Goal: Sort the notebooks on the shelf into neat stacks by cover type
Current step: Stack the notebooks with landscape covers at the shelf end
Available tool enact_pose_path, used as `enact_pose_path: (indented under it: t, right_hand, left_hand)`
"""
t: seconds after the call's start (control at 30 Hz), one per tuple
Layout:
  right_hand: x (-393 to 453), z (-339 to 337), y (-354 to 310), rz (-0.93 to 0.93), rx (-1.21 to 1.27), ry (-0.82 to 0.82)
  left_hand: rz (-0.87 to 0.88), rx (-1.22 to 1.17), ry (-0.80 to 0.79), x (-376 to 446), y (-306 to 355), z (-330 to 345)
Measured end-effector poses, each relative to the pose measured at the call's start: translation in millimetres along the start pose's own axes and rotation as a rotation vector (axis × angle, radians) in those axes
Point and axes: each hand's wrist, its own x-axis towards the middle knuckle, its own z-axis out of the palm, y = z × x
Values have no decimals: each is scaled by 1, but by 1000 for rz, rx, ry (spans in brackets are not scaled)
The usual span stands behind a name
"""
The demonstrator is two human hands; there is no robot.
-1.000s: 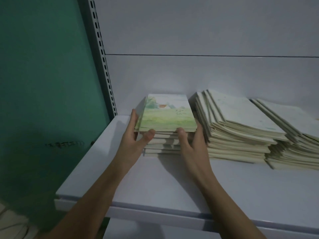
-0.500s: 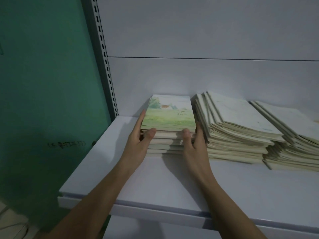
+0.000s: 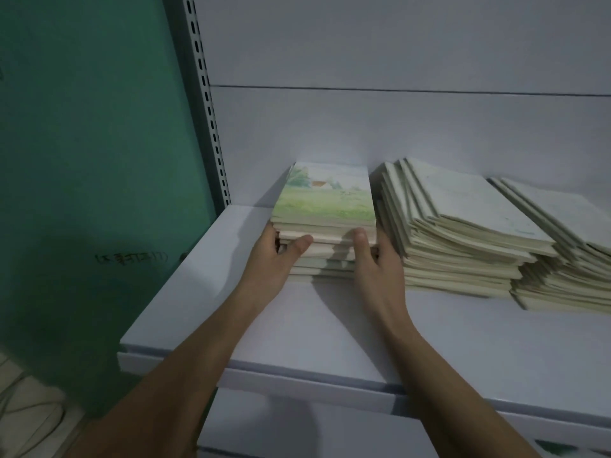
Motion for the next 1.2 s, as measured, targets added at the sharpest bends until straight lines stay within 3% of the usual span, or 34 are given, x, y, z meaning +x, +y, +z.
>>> enact_pose_path:
  t: [0.13,0.4,0.6,0.8,1.0,1.2]
  right_hand:
    - [-3,0,1,-37,-12,-110]
    - [-4,-6,11,-59,-97,-91]
    - [4,3,11,-96,-238,81]
    - [-4,-3,10,15,-239,9]
    - [-13,-7,4,74,-184,-110]
    - [-10,-6,0,-15,-302,-98]
  left_hand:
    - [20,-6,-3,-4,6,-3]
    - [1,-4,-80,-3,-2,-11]
    - [-17,-150,-22,5,2,-12]
    - [-24,-75,-13,-7,-4,-14]
    - [-64,-44,-150,-7,-8,-21]
    - [-68,47,-195,4,-9,-30]
